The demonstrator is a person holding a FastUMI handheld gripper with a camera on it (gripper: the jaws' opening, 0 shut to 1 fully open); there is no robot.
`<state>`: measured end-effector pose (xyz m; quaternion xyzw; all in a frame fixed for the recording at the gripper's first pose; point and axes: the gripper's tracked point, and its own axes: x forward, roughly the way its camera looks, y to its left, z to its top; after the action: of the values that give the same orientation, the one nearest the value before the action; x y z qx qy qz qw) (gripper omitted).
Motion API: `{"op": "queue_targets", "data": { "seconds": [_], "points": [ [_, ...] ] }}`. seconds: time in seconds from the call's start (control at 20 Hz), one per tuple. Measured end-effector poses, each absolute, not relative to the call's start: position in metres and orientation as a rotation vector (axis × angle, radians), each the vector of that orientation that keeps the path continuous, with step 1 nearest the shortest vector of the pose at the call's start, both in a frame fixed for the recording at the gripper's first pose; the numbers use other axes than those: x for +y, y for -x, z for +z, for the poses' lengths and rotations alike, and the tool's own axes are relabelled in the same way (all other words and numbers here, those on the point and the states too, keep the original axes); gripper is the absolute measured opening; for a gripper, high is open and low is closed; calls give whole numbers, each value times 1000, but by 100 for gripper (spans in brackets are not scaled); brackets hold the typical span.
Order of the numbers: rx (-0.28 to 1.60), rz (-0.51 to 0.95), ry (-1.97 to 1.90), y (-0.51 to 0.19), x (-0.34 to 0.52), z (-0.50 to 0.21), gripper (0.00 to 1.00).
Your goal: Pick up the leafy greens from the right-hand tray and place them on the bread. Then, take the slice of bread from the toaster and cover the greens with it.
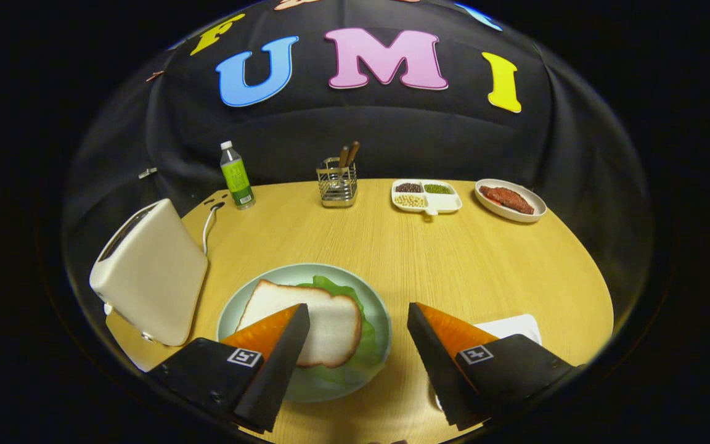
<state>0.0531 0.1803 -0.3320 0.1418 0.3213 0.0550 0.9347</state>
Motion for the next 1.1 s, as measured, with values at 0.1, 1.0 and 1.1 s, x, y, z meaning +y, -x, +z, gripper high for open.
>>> {"op": "queue_targets", "data": {
  "seconds": [0.1,1.0,1.1],
  "points": [
    [610,115,-278,-54,163,-309,100],
    [184,52,-180,-13,4,-66,98],
    [166,47,-143,-5,-5,-58,98]
  ]
}}
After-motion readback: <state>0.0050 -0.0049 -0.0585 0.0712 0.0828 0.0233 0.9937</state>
